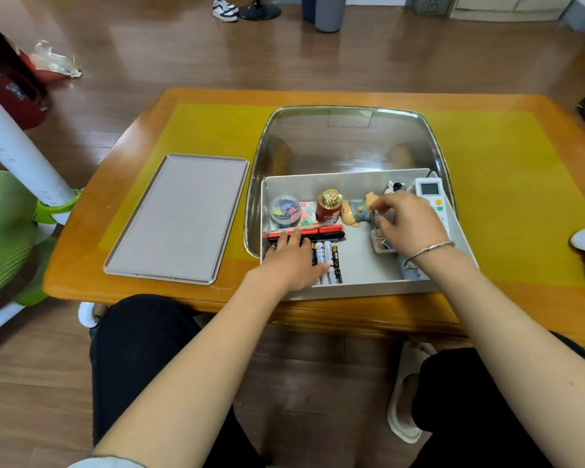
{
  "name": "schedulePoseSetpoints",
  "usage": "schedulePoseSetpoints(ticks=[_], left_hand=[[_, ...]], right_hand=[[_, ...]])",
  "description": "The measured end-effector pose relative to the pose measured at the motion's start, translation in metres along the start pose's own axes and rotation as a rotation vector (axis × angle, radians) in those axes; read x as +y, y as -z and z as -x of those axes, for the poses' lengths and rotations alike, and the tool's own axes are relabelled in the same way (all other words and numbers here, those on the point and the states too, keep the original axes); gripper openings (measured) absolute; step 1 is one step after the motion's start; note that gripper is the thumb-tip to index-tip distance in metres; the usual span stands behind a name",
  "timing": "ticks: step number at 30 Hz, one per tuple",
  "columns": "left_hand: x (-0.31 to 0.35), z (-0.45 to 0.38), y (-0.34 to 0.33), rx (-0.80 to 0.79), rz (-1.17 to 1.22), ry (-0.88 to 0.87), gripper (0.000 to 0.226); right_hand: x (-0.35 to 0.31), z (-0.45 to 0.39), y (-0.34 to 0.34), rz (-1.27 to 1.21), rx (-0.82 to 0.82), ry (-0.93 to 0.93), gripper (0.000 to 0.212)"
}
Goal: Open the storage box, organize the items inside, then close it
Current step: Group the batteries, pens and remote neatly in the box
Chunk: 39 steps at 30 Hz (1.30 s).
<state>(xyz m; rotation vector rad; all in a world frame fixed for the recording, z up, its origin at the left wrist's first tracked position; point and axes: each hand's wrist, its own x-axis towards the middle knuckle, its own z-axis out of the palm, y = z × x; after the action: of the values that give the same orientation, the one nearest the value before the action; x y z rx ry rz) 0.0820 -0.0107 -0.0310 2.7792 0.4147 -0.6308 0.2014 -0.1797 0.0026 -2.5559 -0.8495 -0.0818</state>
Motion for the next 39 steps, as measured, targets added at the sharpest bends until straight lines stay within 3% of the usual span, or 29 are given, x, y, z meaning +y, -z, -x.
schedulePoseSetpoints(ticks=[8, 18, 21, 30, 34, 39], left_hand=[[-0.002, -0.005, 0.005, -0.058, -0.039, -0.038, 0.074], [-0.002, -0.008, 0.002, -0.027, -0.069, -0.018, 0.075], [-0.003, -0.008, 0.001, -0.025, -0.061, -0.014, 0.075], [-0.005, -0.008, 0.003, 0.015, -0.034, -0.042, 0.074], [-0.005, -0.008, 0.004, 0.099, 0.018, -0.080, 0.071], [-0.001, -0.007, 0.006, 0.279, 0.125, -0.215, 0.064]], right_hand=[[0.041, 0.015, 0.019, -0.003, 0.007, -0.144, 0.013], [0.038, 0.013, 0.012, 0.089, -0.051, -0.317, 0.040], [0.033, 0.008, 0.006, 0.075, -0.070, -0.339, 0.038], [0.035, 0.014, 0.012, -0.267, -0.060, -0.395, 0.011], [0.032, 0.020, 0.017, -0.456, -0.092, -0.279, 0.012], [0.034, 0.020, 0.020, -0.505, 0.010, -0.253, 0.013]])
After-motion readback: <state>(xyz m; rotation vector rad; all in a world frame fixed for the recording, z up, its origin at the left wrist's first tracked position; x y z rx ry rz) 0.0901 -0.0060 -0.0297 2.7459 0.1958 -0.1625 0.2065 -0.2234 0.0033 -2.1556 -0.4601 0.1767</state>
